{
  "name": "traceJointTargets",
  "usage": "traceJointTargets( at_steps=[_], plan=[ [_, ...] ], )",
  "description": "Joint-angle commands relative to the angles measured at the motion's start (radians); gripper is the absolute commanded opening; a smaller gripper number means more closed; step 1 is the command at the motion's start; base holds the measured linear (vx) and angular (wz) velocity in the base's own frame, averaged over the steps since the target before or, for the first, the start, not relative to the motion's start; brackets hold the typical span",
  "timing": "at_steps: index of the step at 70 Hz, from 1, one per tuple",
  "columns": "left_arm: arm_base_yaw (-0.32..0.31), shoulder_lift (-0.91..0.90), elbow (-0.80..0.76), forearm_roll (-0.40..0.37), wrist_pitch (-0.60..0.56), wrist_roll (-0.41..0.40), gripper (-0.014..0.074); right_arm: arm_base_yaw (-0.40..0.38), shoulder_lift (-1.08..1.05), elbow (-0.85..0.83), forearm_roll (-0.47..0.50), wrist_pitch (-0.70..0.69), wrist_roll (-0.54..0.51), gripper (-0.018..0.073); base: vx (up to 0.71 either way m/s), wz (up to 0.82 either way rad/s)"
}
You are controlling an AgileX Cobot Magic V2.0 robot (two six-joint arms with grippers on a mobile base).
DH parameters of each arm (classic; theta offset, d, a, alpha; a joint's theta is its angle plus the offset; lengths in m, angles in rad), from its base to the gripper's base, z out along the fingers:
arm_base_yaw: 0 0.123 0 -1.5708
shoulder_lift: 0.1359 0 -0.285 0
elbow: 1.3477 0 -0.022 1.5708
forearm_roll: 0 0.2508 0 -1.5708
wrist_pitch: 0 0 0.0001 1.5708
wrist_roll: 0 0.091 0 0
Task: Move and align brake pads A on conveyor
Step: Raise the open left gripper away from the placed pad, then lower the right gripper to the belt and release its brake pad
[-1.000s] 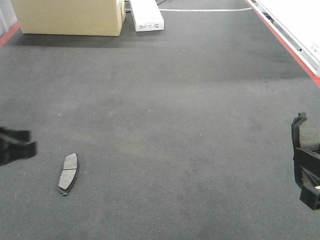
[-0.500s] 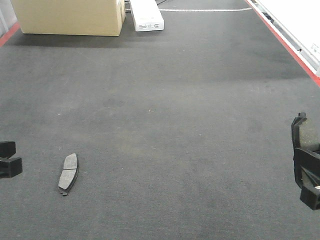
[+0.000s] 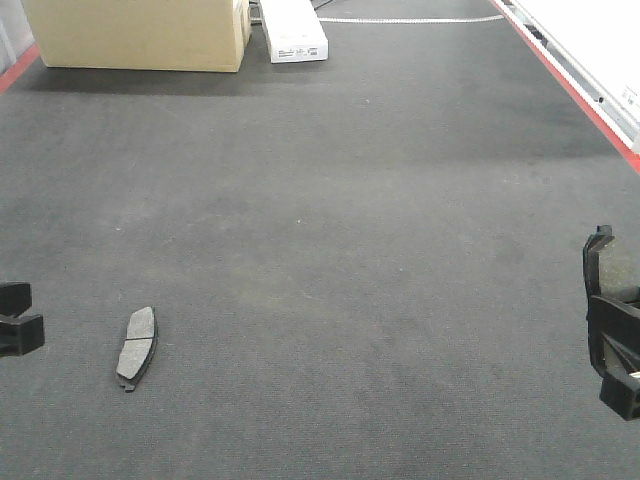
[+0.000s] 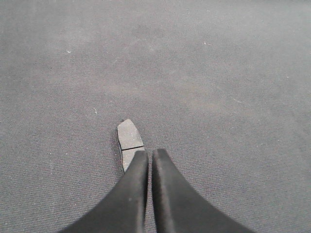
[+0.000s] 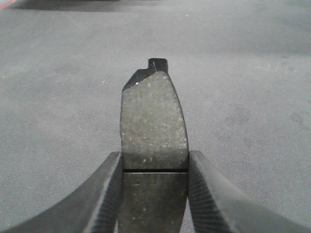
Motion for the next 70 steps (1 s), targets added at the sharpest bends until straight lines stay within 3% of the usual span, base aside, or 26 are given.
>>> traceJointTargets(
  at_steps=[1, 14, 36, 70],
  plan=[
    [-0.005, -0.007, -0.025, -0.005, -0.055, 0.001, -0.0008, -0.004, 0.002, -0.031, 0.000, -0.095, -0.007, -0.0006, 0.00, 0.00],
    [-0.004, -0.007, -0.025, -0.005, -0.055, 0.001, -0.0008, -0.004, 0.102, -0.077, 0.014, -0.059, 0.013, -0.0004, 0.00, 0.00],
    [-0.004, -0.007, -0.025, -0.005, -0.055, 0.001, -0.0008, -0.004, 0.549, -0.264, 0.034, -0.002, 0.076, -0.0001, 0.00, 0.00],
    [-0.004, -0.007, -0.025, -0.005, -0.055, 0.001, -0.0008, -0.004, 1.051, -0.462, 0.041, -0.066, 0.020, 0.0009, 0.00, 0.00]
  ],
)
